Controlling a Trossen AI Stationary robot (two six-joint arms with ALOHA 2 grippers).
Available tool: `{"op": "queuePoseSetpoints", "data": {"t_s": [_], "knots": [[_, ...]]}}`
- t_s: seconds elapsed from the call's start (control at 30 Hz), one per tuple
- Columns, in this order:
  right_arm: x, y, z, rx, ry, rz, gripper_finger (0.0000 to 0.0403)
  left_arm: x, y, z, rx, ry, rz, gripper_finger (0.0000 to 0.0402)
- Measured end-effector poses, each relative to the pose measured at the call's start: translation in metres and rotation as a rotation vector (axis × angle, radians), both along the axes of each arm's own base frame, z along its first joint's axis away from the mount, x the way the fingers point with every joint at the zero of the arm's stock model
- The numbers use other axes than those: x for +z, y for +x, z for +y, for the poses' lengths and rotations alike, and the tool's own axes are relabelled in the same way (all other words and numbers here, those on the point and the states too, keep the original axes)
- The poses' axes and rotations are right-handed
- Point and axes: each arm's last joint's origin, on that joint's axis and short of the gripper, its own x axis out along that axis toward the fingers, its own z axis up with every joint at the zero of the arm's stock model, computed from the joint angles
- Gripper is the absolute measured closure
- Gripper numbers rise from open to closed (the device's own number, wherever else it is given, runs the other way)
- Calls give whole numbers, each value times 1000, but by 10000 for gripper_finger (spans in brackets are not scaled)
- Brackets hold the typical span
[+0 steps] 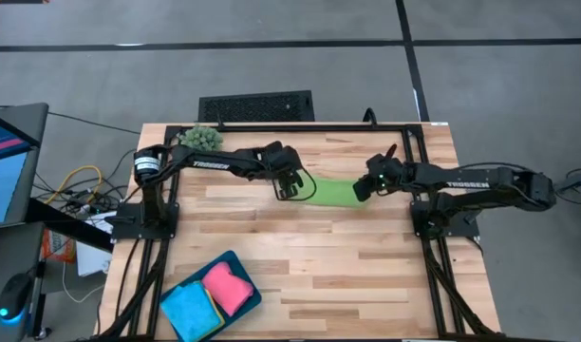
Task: Fold microfiber towels
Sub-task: Fold the green microfiber towel
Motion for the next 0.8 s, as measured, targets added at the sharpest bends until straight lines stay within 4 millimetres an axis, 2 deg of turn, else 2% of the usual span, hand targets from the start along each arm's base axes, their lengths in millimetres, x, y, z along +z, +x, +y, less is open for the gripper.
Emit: {"op": "queuePoseSetpoints", "data": {"t_s": [0.1,0.23,0.3,0.37,0.57,0.67,0.8], "knots": [[6,-8,5,-63,64,-46,261,17,1,2,8,-141,-148,243],[9,-10,14,-67,78,-142,264,18,8,-3,-53,-301,-295,262],[8,-9,19,-39,74,-187,271,11,10,-9,-77,-331,-337,281],[2,-9,23,-39,89,-182,280,-4,5,-15,-51,-355,-309,307],[-30,-17,29,-88,120,-123,303,-39,-15,-20,73,-351,-262,391],[-43,-21,26,-136,122,-109,309,-51,-23,-19,154,-299,-236,394],[-49,-20,23,-160,132,-83,312,-60,-31,-19,215,-266,-214,384]]}}
